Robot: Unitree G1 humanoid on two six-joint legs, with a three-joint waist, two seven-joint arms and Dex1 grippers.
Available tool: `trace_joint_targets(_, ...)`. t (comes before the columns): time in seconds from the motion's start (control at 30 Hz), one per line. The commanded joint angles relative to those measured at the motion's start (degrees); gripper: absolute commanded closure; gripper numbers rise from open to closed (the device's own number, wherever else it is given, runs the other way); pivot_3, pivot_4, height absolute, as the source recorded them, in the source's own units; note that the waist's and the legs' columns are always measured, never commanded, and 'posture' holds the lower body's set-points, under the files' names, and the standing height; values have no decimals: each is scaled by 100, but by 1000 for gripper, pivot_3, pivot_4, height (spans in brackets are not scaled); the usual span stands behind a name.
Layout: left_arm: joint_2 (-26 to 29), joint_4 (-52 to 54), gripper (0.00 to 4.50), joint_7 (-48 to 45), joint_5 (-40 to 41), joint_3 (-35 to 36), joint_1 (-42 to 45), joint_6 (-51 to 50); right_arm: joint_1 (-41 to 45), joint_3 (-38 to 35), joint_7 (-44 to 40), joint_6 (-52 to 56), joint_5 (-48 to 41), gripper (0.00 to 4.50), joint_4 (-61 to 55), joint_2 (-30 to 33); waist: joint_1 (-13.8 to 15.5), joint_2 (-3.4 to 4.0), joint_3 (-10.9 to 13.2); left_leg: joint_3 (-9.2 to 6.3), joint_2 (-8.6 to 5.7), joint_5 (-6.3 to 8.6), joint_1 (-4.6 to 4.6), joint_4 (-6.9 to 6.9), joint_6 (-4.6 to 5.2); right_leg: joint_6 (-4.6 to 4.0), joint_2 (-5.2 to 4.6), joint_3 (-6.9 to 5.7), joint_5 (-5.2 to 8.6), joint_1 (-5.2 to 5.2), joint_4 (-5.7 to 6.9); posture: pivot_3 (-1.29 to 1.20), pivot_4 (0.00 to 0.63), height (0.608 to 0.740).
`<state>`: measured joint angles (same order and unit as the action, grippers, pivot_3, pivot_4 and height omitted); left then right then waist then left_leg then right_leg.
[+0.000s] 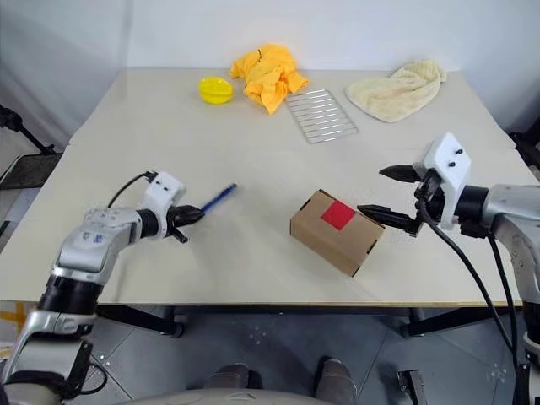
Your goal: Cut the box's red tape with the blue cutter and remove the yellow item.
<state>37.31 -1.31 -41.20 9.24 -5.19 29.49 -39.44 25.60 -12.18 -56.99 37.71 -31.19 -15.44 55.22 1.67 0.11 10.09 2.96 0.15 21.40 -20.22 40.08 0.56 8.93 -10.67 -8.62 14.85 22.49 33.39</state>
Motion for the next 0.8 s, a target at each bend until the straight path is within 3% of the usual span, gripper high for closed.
trace_joint_targets(0.03,256,404,3695,-838,127,-342,-506,569,51,-62,137,204,-293,0,-522,-53,-16,0,0,0,1,0,-1,-1,0,0,1,-1,0,1,-2,0,150,740)
trace_joint_targets(0.17,641,563,3695,-1431,-31,-467,-865,1433,-20,142,218,390,-342,0,-884,-26,-27,0,0,1,4,2,-3,-3,-1,-3,1,-1,1,5,-2,0,150,740)
trace_joint_targets(0.23,715,460,3711,-1818,79,-333,-1178,2385,-79,469,389,675,-404,180,-1329,-109,-35,1,0,2,5,4,-2,-4,-1,-4,2,-1,2,6,-3,0,150,740)
trace_joint_targets(0.3,746,315,3716,-2053,100,-275,-1316,2986,-26,625,638,746,-463,579,-1593,-347,-39,0,0,2,9,7,-1,-6,-4,-8,3,-2,4,8,-3,0,150,740)
trace_joint_targets(0.5,716,-10,3716,-2165,-333,-382,-1266,4290,241,1506,993,1252,-340,2661,-2303,-461,-23,5,3,-2,11,10,-7,-4,-1,-9,4,-7,5,11,-2,0,150,740)
trace_joint_targets(0.6,662,6,3716,-2090,-427,-396,-1252,4487,258,1812,1004,1220,-165,3681,-2389,-419,-24,5,3,-1,8,15,-9,-3,7,-9,4,-7,5,11,-3,0,150,740)
trace_joint_targets(0.67,657,65,3716,-2022,-591,-425,-1305,4778,240,2426,889,813,369,4371,-2368,-373,-27,5,3,-1,8,15,-9,-3,7,-9,4,-7,5,11,-3,0,150,740)
trace_joint_targets(0.8,783,295,3716,-1988,-926,-509,-1533,5116,312,3378,744,183,1131,4474,-2193,-615,-45,5,3,2,8,16,-9,-4,7,-9,4,-8,5,14,-3,0,150,740)
